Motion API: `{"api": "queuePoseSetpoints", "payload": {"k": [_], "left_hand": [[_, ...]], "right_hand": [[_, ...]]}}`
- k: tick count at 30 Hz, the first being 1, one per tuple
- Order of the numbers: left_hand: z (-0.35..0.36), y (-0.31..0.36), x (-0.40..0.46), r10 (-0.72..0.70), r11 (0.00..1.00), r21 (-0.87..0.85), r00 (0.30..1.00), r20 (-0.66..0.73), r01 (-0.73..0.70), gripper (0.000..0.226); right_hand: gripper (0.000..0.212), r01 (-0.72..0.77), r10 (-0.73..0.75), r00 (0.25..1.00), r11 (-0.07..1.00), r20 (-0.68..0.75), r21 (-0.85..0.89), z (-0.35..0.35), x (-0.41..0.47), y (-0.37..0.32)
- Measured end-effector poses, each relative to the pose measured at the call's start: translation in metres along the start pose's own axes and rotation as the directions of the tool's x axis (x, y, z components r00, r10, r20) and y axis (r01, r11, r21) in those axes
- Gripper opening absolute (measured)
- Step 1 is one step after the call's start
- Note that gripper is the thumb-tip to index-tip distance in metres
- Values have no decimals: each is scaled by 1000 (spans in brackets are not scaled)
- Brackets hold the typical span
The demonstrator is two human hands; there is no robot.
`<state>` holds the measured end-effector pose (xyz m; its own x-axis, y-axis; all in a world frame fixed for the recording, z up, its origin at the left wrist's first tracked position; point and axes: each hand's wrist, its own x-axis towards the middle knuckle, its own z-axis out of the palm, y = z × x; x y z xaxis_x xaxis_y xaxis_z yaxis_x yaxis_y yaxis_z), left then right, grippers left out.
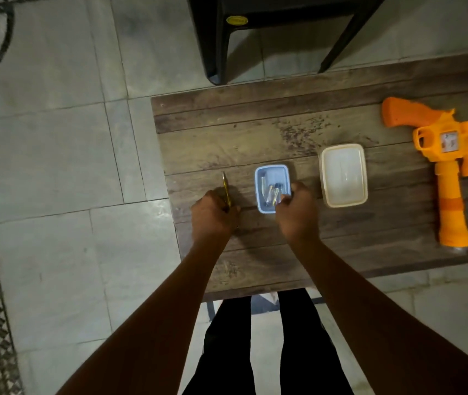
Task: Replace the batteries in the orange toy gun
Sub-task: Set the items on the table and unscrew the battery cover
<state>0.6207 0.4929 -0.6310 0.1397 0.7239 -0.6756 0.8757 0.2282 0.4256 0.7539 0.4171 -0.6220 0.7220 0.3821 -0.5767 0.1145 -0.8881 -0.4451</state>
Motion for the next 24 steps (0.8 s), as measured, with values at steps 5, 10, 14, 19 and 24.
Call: {"api": "queuePoseSetpoints", "payload": {"k": [5,10,14,19,24], "left_hand": [[-3,-3,-10,-9,999,-40,1000,23,10,20],[-25,6,-43,61,997,-51,996,-62,-64,14],[-59,28,-93,141,980,-119,980,-143,-158,6],[-111,75,-177,285,903,-288,946,-156,-320,10],[-142,114,-265,405,808,-399,900,-159,-434,3]], "right_hand": [[24,-16,16,1000,1000,25,1,-4,-3,2],[35,35,-34,999,998,27,-44,-32,-30,-6],[29,157,-155,987,987,-45,37,-79,-77,-18],[25,252,-234,968,908,-94,335,-157,-157,-42],[30,311,-234,950,787,-208,533,-232,-233,-48]]}}
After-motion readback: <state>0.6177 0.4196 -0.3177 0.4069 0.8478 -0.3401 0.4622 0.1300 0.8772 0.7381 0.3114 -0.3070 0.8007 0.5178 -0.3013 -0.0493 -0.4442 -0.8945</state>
